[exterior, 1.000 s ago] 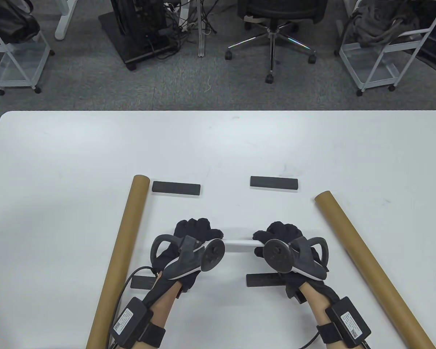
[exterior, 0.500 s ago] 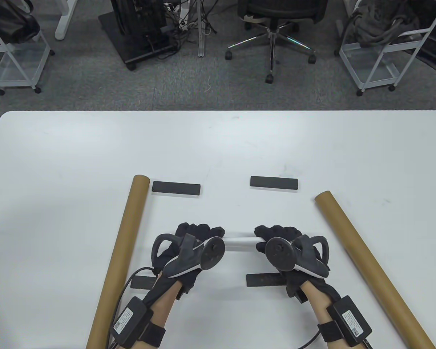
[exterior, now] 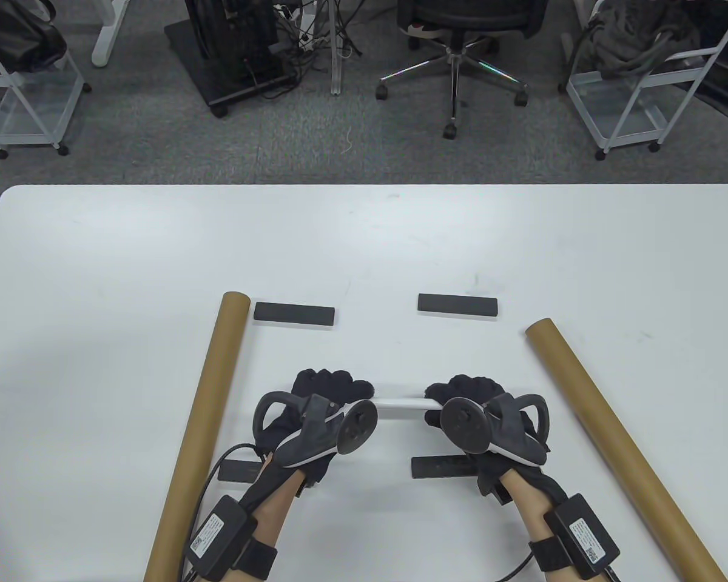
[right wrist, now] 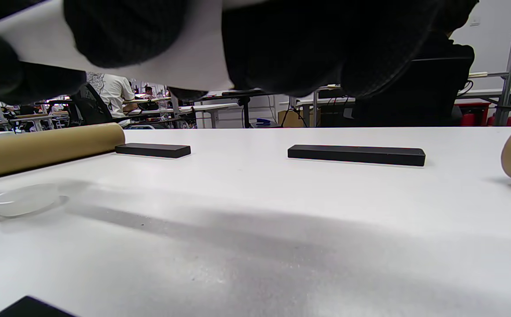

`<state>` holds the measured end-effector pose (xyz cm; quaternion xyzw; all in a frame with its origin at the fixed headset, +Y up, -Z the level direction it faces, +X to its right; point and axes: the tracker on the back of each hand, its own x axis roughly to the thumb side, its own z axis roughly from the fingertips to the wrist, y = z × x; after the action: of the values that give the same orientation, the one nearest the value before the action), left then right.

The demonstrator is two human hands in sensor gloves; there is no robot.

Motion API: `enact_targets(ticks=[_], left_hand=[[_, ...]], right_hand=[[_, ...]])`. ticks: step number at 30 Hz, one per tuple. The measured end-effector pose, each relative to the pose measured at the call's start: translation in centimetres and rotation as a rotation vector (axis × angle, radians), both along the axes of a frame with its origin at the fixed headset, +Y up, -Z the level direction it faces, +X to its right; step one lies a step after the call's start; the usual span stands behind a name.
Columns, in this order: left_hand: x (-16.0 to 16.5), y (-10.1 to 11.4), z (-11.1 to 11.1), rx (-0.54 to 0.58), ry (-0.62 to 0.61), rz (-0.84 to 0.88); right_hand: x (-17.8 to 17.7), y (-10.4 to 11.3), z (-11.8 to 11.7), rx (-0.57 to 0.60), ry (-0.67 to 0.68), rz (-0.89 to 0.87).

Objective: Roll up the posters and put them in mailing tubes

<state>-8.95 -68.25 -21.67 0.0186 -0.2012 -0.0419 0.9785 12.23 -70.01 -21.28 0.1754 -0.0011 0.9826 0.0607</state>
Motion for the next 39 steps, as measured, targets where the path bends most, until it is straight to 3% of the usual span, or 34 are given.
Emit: enact_targets(ticks=[15,22,26,39], left_hand=[[-0.41,0.25,-0.06,0.028,-0.008,0.035],[-0.31,0.16,-0.08,-0.023,-0.008,0.056],[-0.14,0.30,0.10,0.023,-0.008,0.023],[0.22,0.20,0.24,0.028,0.000,-0.025]], right_hand=[[-0.21,0.29,0.19,0.046,0.020,0.025],[-0.23,-0.08,0.02,-0.033,0.036,0.017],[-0.42,0.10,0.19,0.030,0.021,0.051],[-0.75,0.09,0.37,0.039,0.012,0.063]])
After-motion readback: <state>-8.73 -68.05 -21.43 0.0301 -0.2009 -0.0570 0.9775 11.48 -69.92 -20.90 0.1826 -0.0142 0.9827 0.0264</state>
